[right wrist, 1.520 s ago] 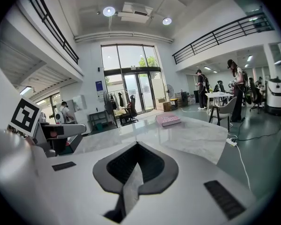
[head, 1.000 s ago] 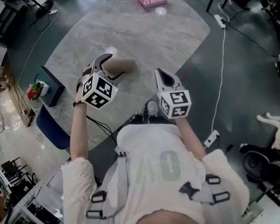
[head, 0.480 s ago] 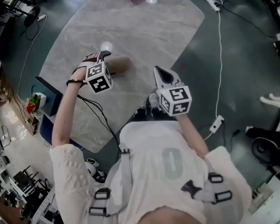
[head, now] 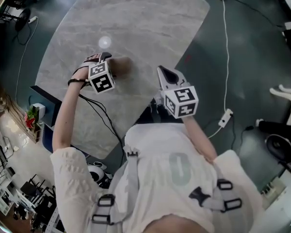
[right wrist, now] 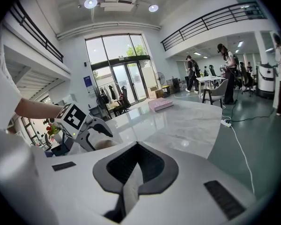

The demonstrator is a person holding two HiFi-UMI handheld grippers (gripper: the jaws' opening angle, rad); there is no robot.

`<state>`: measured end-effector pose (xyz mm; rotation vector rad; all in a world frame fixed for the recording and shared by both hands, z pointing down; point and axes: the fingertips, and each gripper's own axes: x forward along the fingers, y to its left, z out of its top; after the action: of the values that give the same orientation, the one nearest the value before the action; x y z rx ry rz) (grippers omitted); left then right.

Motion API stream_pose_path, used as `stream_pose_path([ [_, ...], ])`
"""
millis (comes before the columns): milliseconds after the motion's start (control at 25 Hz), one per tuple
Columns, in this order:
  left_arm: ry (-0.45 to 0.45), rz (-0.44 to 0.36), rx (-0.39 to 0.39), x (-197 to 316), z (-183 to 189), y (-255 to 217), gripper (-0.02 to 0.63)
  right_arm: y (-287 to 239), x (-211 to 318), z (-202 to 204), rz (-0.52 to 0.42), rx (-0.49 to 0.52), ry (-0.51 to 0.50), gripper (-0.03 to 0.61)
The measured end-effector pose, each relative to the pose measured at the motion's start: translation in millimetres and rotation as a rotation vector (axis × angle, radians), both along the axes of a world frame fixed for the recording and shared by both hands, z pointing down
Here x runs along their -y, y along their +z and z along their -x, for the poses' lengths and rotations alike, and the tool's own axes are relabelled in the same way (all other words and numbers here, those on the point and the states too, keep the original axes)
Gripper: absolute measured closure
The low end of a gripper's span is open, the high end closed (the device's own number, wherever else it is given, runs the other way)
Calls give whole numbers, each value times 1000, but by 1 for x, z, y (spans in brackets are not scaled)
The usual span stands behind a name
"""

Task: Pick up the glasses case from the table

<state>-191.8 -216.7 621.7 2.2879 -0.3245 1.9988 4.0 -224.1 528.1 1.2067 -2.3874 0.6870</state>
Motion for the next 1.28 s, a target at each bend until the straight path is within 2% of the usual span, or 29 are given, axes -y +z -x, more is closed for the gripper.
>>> stream_pose_path([
  [200, 6, 57, 9, -5, 1, 11, 241, 6, 1, 3, 20, -4, -6, 577],
  [440, 12, 65, 20, -2, 0, 26, 241, 13, 0, 7, 48, 0, -16, 577],
  [800, 0, 137, 33, -1, -6, 30, 240, 14, 5, 1, 70, 0, -16, 577],
  [1040, 19, 169, 86, -5, -2, 45, 228, 20, 6, 5, 74, 7, -16, 577],
  [1280, 19, 203, 100, -2, -2, 46, 227, 25, 9, -1, 89, 5, 5, 577],
])
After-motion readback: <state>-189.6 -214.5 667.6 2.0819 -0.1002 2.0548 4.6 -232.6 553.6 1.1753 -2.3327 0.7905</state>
